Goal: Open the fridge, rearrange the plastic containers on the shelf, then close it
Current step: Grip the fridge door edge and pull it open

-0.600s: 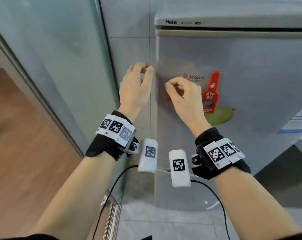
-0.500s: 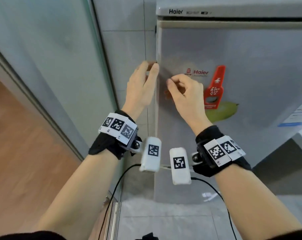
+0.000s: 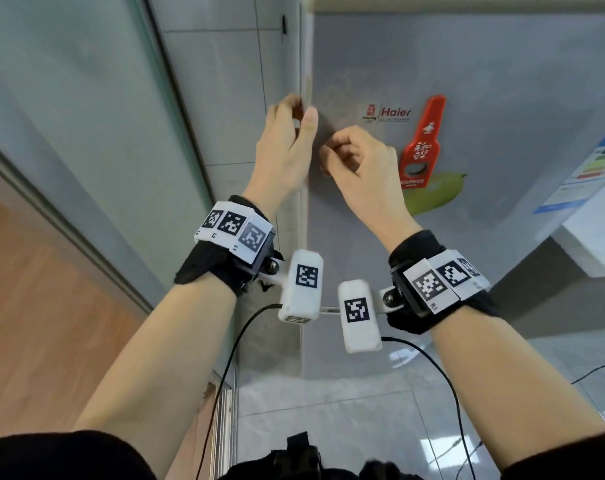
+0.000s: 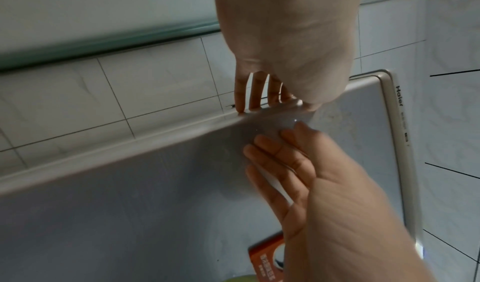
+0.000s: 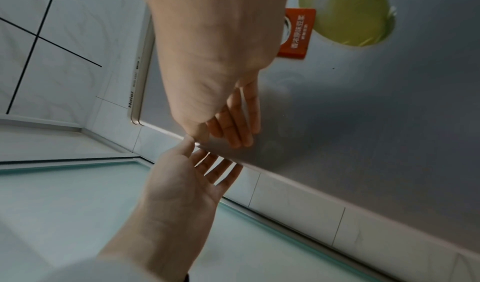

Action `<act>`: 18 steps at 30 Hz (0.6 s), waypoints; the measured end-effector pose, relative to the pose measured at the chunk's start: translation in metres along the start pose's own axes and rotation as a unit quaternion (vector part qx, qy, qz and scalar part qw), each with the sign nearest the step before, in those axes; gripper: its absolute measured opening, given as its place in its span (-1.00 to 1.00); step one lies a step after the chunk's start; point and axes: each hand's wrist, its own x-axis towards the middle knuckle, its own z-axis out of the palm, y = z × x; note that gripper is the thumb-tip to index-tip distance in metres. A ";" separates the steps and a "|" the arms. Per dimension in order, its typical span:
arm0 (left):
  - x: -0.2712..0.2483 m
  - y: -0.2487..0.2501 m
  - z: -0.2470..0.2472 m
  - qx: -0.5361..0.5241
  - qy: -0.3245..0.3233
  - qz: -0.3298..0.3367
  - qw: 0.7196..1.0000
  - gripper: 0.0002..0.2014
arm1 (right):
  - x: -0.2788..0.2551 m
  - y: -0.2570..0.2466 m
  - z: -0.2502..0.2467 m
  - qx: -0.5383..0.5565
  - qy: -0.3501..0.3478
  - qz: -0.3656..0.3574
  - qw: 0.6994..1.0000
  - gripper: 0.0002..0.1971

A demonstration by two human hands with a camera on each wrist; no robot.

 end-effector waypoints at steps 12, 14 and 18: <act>-0.115 0.041 0.000 -0.067 0.054 0.064 0.994 -0.71 | -0.098 -0.029 -0.051 0.018 0.111 -0.037 0.993 -0.71; -0.136 0.054 0.002 -0.068 0.060 0.064 0.994 -0.74 | -0.123 -0.036 -0.065 0.022 0.117 -0.032 0.992 -0.75; -0.184 0.081 0.010 -0.079 0.067 0.104 0.989 -0.89 | -0.179 -0.045 -0.098 0.034 0.140 -0.025 0.989 -0.77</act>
